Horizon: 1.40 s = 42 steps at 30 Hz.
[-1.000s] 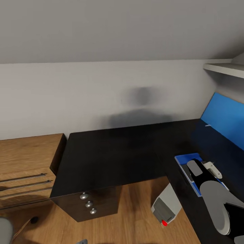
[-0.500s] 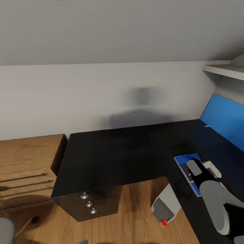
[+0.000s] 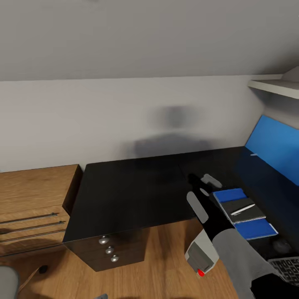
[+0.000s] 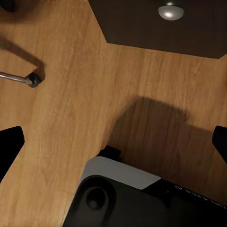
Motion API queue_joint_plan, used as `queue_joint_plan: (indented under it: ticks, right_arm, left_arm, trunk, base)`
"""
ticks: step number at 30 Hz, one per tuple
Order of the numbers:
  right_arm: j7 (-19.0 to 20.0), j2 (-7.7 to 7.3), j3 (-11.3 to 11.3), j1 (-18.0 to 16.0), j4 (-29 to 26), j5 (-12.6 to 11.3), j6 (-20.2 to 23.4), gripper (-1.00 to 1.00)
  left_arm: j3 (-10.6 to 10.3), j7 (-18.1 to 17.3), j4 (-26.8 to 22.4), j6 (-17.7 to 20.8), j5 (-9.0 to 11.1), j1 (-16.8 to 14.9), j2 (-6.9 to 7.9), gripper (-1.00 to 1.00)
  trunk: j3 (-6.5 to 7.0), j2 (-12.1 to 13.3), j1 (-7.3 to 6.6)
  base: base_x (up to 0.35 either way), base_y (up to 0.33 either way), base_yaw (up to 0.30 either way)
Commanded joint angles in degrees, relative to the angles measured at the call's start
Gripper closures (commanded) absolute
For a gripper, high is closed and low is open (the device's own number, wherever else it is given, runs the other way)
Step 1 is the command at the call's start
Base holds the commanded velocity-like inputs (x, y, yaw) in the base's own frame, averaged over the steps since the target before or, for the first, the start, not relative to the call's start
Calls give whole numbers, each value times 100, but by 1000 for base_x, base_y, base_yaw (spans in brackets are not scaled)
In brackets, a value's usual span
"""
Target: In the bedroom, organize the workspace by keeping the computer under the desk, ensuring the monitor is on the desk, placing the keyboard on the desk next to the monitor, placing the mouse on the desk next to the keyboard, moving the folder from the swivel chair onto the desk next to the mouse, stacking the notebook on top of the folder with the pen on top of the notebook, and positioning the swivel chair next to the desk.
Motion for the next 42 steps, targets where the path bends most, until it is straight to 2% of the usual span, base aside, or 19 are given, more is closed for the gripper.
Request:
queue_joint_plan:
  ticks: [1, 2, 3, 5, 9, 11, 14, 16, 17, 19, 22, 27, 33, 36, 37, 38, 40, 41, 42]
  right_arm:
    - [-55, 9, 112, 98, -206, -42, 30, -100]
    - [-96, 30, 472, 559, -897, -30, 145, -100]
    - [-97, 31, 566, 578, -925, -28, 144, -100]
    - [-90, 39, 660, 589, -946, -35, 148, -100]
    - [-90, 36, 669, 592, -942, -35, 146, -100]
    - [-83, 42, 802, 597, -908, -23, 129, -100]
    - [-78, 51, 1198, 597, -815, 38, 51, -100]
    - [-81, 71, 1532, 596, -611, 160, -130, -100]
    - [-83, 86, 1592, 597, -554, 199, -185, -100]
    - [-101, 220, 1726, 594, -346, 352, -370, -100]
    - [-138, 399, 1772, 598, -86, 486, -550, -100]
    - [-172, 636, 1852, 656, 800, 693, -1240, -100]
    - [-165, 784, 1933, 892, 1597, 829, -1625, -100]
    - [-120, 847, 1951, 1075, 2547, 853, -2103, -100]
    - [10, 847, 1956, 1126, 3438, 858, -2640, -100]
    - [174, 847, 1954, 1139, 3858, 856, -2936, -100]
    - [390, 847, 1949, 1152, 4231, 851, -3205, -100]
    - [1061, 847, 1931, 1325, 4912, 845, -3639, -100]
    - [1228, 847, 1927, 1485, 4998, 849, -3696, -100]
  left_arm:
    - [-33, 36, -2, -37, 59, -5, 7, -100]
    - [-1, 36, 74, -37, 81, -5, 9, -100]
    - [-2, 36, 179, -37, 86, -5, 15, -100]
    - [2, 36, 264, -20, 90, -5, 41, -100]
    - [14, 36, 284, -6, 97, -5, 95, -100]
    - [147, 36, 287, -3, 98, -5, 142, -100]
    - [461, 36, 283, -2, 88, -5, 165, -100]
    - [715, 31, 281, 5, 81, -5, 175, -100]
    - [757, 30, 280, 7, 79, -5, 181, -100]
    - [856, 29, 276, 12, 69, -5, 199, -100]
    - [897, 28, 273, 14, 49, -5, 210, -100]
    - [921, 34, 267, -5, 10, -5, 244, -100]
    - [925, 36, 267, -21, 2, -5, 300, -100]
    - [912, 36, 264, -21, -5, -5, 298, -100]
    - [904, 36, 268, -20, -6, -5, 289, -100]
    - [902, 36, 269, -20, -6, -5, 287, -100]
    - [901, 36, 269, -20, -7, -5, 285, -100]
    - [893, 33, 272, -21, -2, -5, 280, -100]
    - [892, 31, 283, -21, 6, -5, 281, -100]
  trunk:
    - [-7, -7, 2]
    - [-7, -7, 2]
    - [-7, -7, 2]
    - [-7, -7, 2]
    - [-7, -7, 2]
    - [-1, -7, 2]
    - [20, -7, 2]
    - [36, -7, 2]
    - [44, -7, 2]
    - [62, -7, 2]
    - [88, -7, 2]
    - [133, -7, 2]
    - [187, -7, 2]
    - [213, -7, 2]
    - [222, -7, 2]
    - [231, -7, 2]
    - [249, -7, 2]
    - [258, -7, 2]
    - [267, -7, 2]
  base:
    - [-11, 0, 0]
    - [-325, 0, 0]
    - [-331, 0, 0]
    - [-334, 0, 0]
    - [-336, 0, 0]
    - [-336, 0, 0]
    - [-336, 0, 0]
    - [-336, -2, 0]
    - [-336, -14, 0]
    - [-336, -43, 0]
    - [-336, -54, 0]
    - [-334, -19, 0]
    - [-197, -15, 0]
    - [-39, -5, 0]
    - [-10, -1, 0]
    - [-6, -1, 0]
    - [-4, -1, 0]
    - [-1, 0, 0]
    - [0, 0, 0]
